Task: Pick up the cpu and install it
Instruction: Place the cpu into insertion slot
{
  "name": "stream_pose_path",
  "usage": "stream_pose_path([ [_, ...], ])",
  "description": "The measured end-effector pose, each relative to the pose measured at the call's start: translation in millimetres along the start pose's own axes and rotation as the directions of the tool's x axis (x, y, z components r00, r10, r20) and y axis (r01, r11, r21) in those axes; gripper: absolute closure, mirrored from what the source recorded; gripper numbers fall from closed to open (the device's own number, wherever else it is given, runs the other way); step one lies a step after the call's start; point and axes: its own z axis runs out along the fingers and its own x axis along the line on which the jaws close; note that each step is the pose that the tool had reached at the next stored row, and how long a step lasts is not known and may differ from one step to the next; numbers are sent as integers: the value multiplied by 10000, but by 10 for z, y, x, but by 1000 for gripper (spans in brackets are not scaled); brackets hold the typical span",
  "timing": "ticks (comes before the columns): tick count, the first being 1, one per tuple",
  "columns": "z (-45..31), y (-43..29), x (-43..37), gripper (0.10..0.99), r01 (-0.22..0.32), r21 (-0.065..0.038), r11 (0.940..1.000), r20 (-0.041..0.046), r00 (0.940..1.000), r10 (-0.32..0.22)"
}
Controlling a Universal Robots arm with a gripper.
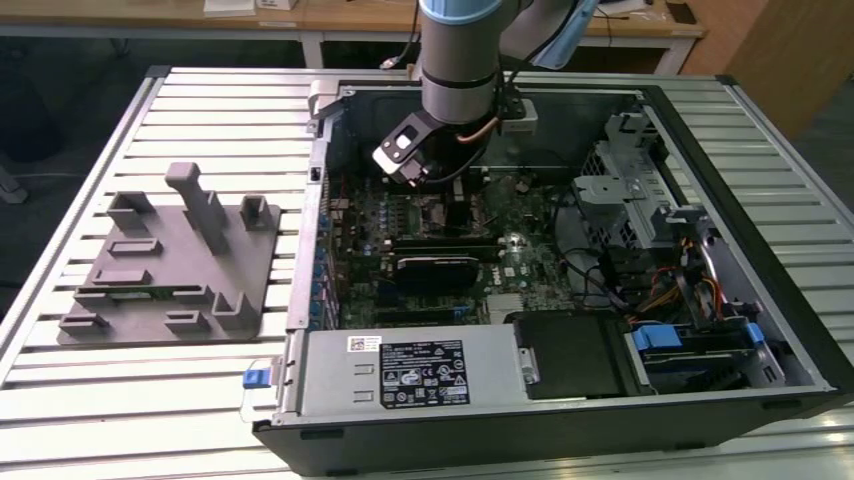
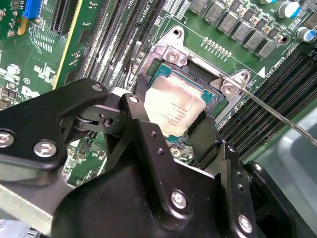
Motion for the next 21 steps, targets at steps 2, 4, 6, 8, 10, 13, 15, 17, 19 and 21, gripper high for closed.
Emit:
stream_pose_path([
  [2,-6,1,2,475,-1,-6,10000,-10,10000,1],
  [4,-18,6,9,475,-3,-22,10000,-39,10000,3],
  [6,-38,7,7,475,-1,-13,10000,-21,10000,1],
  [8,-42,6,6,475,-1,-13,10000,-21,10000,1],
  [10,-44,7,6,475,-1,-12,10000,-20,10000,1],
  [13,-45,6,5,475,-1,-12,10000,-18,10000,1],
  [15,-46,6,5,475,-1,-12,10000,-19,10000,1],
  [17,-48,6,4,486,0,-8,10000,-13,10000,0],
  [19,-48,6,5,549,-1,-10,10000,-16,10000,1],
  [21,-47,6,5,553,-1,-11,10000,-17,10000,1],
])
